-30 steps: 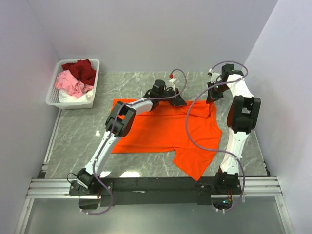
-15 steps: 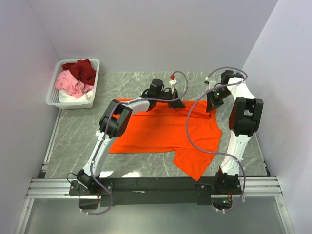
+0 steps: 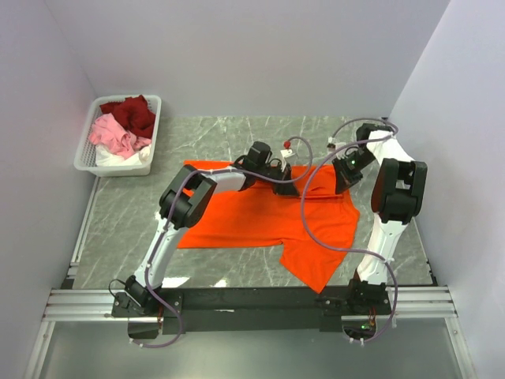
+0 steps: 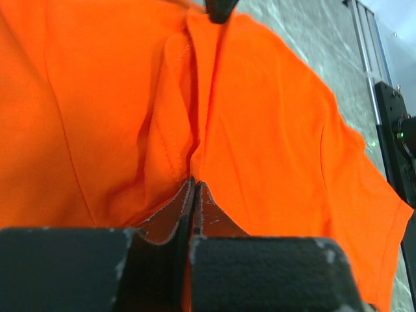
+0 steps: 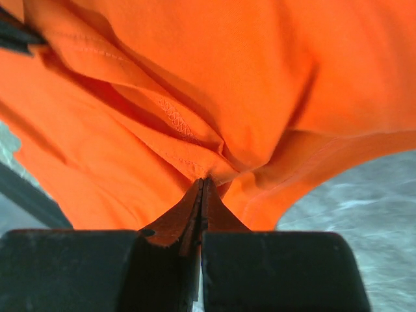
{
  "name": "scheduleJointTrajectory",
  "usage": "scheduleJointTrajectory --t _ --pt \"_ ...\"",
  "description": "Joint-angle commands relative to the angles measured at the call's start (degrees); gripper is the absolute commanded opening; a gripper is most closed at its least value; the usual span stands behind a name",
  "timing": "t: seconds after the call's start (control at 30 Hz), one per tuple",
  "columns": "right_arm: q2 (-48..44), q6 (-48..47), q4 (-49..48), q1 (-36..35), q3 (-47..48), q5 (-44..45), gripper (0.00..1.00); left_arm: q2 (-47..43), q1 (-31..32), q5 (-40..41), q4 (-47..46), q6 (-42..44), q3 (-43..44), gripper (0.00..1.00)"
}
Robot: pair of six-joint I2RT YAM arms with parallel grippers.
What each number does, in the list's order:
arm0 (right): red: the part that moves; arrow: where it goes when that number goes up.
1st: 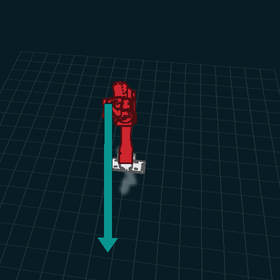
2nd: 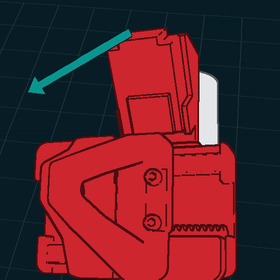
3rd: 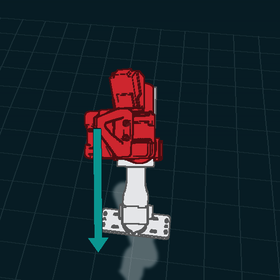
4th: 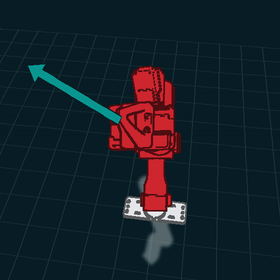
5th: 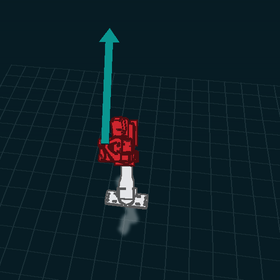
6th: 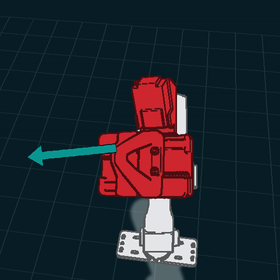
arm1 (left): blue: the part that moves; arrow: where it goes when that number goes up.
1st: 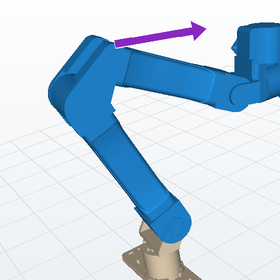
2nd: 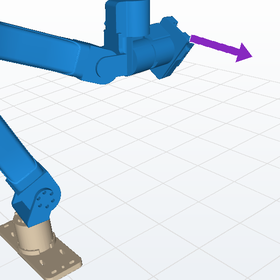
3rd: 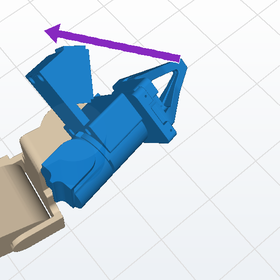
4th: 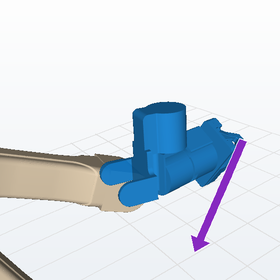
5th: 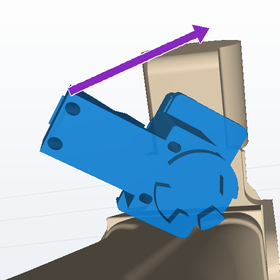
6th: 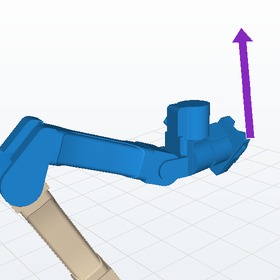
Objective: Fold and stack the t-shirts
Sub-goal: Fold the tshirt
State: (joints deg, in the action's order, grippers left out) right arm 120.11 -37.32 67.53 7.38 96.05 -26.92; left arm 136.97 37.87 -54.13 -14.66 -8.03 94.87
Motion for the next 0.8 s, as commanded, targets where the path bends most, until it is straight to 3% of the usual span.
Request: scheduleJointTrajectory --t 0.0,0.03,0.13,0.17,0.3,0.4,0.53,0.67,0.77 --pt "-4.01 -3.37 2.96 0.27 -2.08 2.22 0.0 -4.25 -0.16 -1.33 2.61 3.37 -0.83 0.11" --pt "-4.19 -3.63 2.96 0.18 -2.53 2.39 0.0 -4.43 -0.25 -1.33 3.31 3.64 -0.83 0.19" --pt "-4.63 -4.42 4.09 0.09 -3.15 2.48 0.16 -5.92 -0.51 -2.03 6.04 4.34 -1.7 0.39" --pt "-4.71 -4.86 4.63 0.09 -2.98 2.14 0.2 -6.79 -1.12 -2.56 6.13 4.17 -3.27 0.41" --pt "-4.45 -6.1 7.44 0.53 3.06 0.12 0.22 -14.7 -4.28 -5.81 5.95 4.25 -9.43 0.44" --pt "-2.35 -1.46 6.58 -0.08 10.35 -2.26 0.24 -17.7 -8.76 -5.29 12.16 5.22 -9.45 0.44" --pt "1.26 6.54 2.27 -4.19 14.95 -0.07 0.28 -15.6 -14.39 1.63 27.17 11.45 0.1 0.45" --pt "3.54 8.84 -2.66 -7.11 14.52 3.0 0.29 -9.28 -16.33 5.94 39.83 17.07 8.91 0.47" --pt "5.91 9.2 -3.28 -9.92 15.31 4.41 0.28 -6.2 -16.33 8.85 44.27 16.74 13.23 0.46"
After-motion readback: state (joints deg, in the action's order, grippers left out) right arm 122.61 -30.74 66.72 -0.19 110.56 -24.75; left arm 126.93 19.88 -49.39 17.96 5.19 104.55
